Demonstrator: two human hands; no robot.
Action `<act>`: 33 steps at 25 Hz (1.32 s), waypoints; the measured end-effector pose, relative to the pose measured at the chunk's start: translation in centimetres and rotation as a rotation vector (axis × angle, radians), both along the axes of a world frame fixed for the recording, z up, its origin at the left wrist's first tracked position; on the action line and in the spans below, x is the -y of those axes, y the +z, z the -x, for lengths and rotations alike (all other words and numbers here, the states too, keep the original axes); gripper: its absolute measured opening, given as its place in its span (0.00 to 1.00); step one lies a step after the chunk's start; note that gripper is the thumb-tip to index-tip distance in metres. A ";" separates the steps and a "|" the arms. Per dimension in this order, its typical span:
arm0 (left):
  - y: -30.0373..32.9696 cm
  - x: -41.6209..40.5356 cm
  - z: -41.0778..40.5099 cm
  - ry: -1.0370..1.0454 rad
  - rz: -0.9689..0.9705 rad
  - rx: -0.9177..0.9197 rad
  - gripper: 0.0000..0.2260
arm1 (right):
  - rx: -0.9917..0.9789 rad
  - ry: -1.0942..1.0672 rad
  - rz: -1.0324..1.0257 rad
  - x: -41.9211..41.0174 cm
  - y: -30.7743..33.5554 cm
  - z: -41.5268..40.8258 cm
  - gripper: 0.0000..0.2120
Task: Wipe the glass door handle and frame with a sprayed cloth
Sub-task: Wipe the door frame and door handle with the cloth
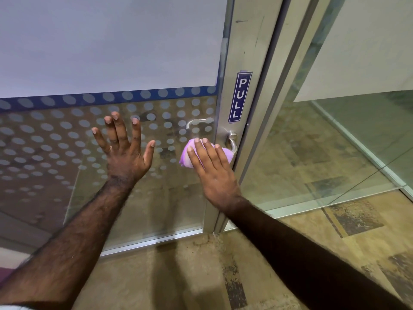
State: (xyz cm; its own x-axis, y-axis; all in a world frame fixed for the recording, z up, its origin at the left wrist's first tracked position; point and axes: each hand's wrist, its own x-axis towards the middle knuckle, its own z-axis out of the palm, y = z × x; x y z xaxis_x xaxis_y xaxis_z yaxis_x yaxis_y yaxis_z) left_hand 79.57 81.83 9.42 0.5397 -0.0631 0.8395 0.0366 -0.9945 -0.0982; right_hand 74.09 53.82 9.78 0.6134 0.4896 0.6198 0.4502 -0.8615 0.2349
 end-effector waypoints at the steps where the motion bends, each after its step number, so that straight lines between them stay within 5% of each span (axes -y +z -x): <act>1: 0.0 0.0 0.0 -0.001 0.001 -0.003 0.41 | 0.038 0.057 0.040 1.8 -0.6 -0.3 0.34; 10: -0.2 0.0 -0.1 0.019 0.011 -0.027 0.42 | 0.016 0.229 0.085 13.6 -0.8 -5.4 0.36; 16: -0.3 -0.3 -0.2 -0.002 0.000 -0.034 0.42 | 0.032 0.082 -0.132 8.4 -2.3 -3.9 0.36; 21: -0.2 -0.2 -0.1 -0.009 0.009 -0.029 0.43 | 0.122 0.181 -0.013 3.8 -1.1 -3.1 0.26; 33: -0.8 -0.5 -0.4 0.005 -0.018 0.008 0.42 | 0.119 0.219 0.090 -1.6 -0.9 -1.8 0.26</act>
